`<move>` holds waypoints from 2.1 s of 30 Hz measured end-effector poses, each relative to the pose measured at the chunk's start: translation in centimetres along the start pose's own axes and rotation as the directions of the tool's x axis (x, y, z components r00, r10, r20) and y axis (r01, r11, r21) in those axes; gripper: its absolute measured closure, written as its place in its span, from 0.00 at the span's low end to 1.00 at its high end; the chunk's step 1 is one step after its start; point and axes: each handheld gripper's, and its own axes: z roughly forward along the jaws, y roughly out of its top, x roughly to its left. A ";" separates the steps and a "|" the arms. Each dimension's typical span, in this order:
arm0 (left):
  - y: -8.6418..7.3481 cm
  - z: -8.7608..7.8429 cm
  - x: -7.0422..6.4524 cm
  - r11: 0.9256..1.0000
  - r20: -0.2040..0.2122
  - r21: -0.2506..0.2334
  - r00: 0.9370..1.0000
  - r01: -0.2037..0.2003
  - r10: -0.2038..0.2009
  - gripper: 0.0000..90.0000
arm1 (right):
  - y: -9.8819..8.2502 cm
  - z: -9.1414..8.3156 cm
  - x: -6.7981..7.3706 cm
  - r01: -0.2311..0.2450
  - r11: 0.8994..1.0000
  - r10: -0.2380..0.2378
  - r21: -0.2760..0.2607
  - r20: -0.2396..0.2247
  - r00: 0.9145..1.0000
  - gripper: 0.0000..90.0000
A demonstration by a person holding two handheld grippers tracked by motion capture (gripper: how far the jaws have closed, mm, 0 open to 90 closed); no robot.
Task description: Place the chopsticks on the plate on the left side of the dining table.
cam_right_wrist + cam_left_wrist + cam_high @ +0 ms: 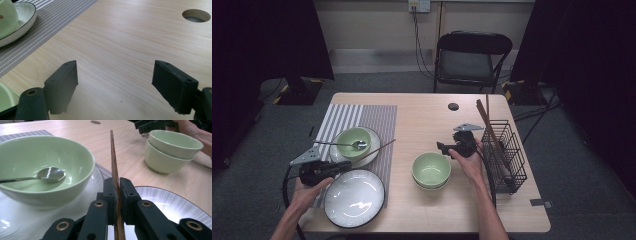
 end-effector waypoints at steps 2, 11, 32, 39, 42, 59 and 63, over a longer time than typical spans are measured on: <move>-0.1 0.1 0.3 1.000 -0.004 0.004 1.000 0.013 -0.013 0.93 | -0.2 0.2 -0.2 0.006 1.000 -0.006 0.008 0.010 1.000 0.22; -1.2 0.6 1.1 0.999 -0.028 0.043 0.999 0.019 -0.017 0.93 | -1.5 1.1 -0.9 -0.005 0.996 0.002 0.087 0.044 0.999 0.20; -1.9 1.0 1.8 0.996 -0.070 0.078 0.997 0.030 -0.024 0.93 | -3.1 2.3 -0.2 0.061 0.989 -0.075 0.131 0.106 0.992 0.18; -2.0 1.2 2.0 0.996 -0.094 0.086 0.995 0.031 -0.023 0.91 | -3.2 2.3 -0.2 0.063 0.989 -0.077 0.131 0.106 0.991 0.18; -2.1 1.1 2.2 0.995 -0.103 0.090 0.994 0.036 -0.027 0.90 | -3.2 2.3 -0.2 0.061 0.990 -0.075 0.131 0.107 0.991 0.18; -1.9 1.8 2.2 0.996 -0.139 0.082 0.990 0.033 -0.021 0.93 | -3.2 2.3 -0.1 0.060 0.990 -0.074 0.132 0.109 0.991 0.18; -1.9 1.8 2.3 0.996 -0.137 0.077 0.990 0.035 -0.024 0.93 | -3.2 2.3 -0.1 0.059 0.990 -0.074 0.131 0.109 0.991 0.18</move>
